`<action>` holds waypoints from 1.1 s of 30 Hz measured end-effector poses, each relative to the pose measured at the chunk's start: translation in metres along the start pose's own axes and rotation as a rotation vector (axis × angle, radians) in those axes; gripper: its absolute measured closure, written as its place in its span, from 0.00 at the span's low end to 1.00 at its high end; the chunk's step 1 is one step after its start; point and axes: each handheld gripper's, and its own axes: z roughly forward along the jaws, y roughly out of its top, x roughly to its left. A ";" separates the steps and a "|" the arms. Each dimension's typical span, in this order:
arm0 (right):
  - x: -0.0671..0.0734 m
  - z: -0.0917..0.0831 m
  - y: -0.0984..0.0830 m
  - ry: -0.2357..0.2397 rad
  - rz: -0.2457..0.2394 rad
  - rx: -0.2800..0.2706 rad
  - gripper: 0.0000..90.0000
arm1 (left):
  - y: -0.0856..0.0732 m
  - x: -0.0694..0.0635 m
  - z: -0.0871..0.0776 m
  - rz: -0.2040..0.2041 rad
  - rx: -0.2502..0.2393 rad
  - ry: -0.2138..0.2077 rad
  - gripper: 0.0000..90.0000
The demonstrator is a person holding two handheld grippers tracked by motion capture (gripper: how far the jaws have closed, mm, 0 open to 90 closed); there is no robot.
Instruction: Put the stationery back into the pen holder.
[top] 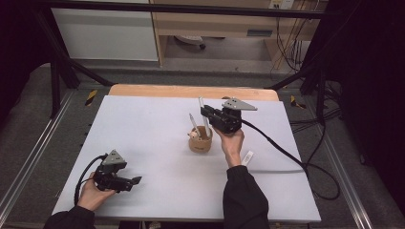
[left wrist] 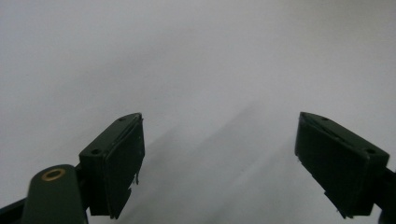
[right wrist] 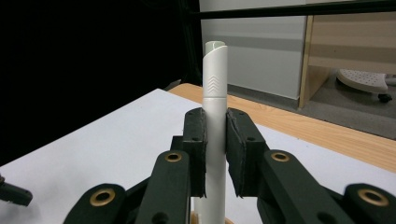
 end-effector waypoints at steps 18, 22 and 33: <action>-0.007 0.028 -0.034 -0.022 0.013 0.077 0.87 | 0.000 0.000 0.000 0.003 -0.001 -0.005 0.18; -0.007 0.028 -0.040 -0.018 0.007 0.096 0.87 | 0.000 0.000 0.000 0.003 0.001 -0.003 0.18; -0.004 0.030 -0.050 -0.019 -0.033 0.143 0.86 | 0.000 0.000 -0.001 0.001 -0.002 -0.004 0.18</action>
